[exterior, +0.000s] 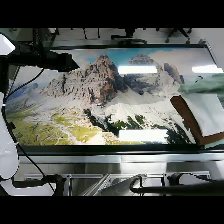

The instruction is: Fold the shirts.

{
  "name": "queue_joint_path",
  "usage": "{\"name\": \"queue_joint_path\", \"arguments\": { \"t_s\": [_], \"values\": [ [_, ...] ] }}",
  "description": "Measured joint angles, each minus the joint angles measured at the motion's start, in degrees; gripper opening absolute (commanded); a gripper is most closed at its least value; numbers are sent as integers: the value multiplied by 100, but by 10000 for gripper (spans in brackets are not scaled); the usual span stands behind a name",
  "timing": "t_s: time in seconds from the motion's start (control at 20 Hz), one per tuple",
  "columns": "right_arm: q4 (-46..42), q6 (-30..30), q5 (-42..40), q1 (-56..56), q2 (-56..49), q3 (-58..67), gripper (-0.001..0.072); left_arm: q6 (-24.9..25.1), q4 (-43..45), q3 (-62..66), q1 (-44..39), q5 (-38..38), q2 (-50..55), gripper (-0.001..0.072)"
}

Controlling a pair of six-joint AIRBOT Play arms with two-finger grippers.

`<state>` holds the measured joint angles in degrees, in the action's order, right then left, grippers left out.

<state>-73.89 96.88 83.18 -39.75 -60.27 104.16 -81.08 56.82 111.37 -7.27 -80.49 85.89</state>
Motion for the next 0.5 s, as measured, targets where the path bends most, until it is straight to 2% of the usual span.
{"name": "queue_joint_path", "arguments": {
  "t_s": [0.2, 0.45, 0.5],
  "values": [
    [-511, 269, 925, -284, 74, -603, 24, 55, 0, 0, 0, -13, 0, 14],
    [-774, 669, 1213, -361, 361, -1980, 38, 98, -2, 0, 0, -35, 0, 14],
    [-835, 702, 1204, -365, 402, -2216, 221, 101, 0, 0, 0, -35, 0, 14]
  ]
}}
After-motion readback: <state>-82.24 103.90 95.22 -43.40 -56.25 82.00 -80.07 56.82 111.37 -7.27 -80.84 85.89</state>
